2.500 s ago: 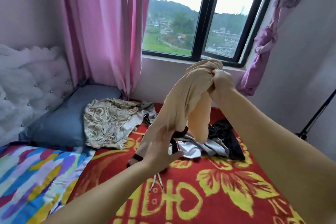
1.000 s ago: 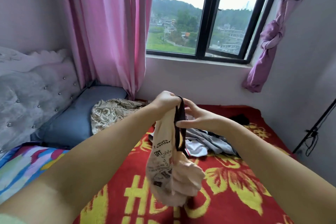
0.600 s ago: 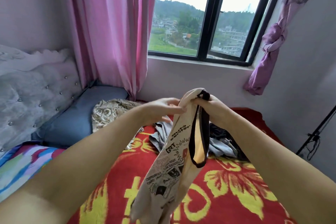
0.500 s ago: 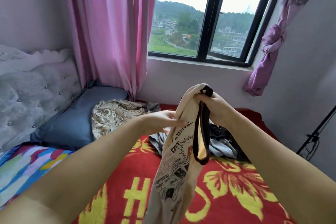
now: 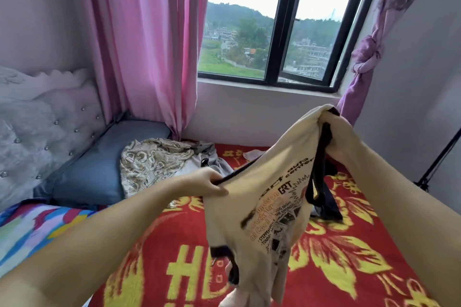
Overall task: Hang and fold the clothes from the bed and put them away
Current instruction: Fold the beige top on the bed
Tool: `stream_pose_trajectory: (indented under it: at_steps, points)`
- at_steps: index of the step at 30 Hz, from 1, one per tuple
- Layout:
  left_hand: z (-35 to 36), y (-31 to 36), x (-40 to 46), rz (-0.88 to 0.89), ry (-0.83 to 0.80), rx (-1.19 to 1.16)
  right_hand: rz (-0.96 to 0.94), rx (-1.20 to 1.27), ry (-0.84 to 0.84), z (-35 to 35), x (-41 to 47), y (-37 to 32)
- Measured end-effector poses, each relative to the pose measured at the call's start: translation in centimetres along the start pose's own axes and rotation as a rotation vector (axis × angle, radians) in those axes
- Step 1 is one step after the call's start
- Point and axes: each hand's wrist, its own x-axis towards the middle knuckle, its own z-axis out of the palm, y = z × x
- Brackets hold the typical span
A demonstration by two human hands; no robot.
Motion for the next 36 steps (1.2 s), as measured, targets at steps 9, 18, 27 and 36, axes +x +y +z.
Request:
stream_pose_trajectory:
  at_steps: [9, 18, 27, 36]
  points:
    - [-6.2, 4.0, -1.1, 0.053, 0.009, -0.434, -0.033, -0.719, 0.053, -2.3, 0.3, 2.8]
    - [-2.2, 8.4, 1.5, -0.193, 0.163, -1.165, 0.248, -0.876, -0.631, 7.1, -5.3, 2.9]
    - [-2.6, 7.4, -0.1, 0.153, 0.522, -0.772, -0.164, -0.986, -0.299, 7.8, -3.8, 4.0]
    - [2.7, 4.8, 0.5, -0.044, 0.394, -0.435, -0.287, -0.761, -0.345, 8.6, -3.8, -0.4]
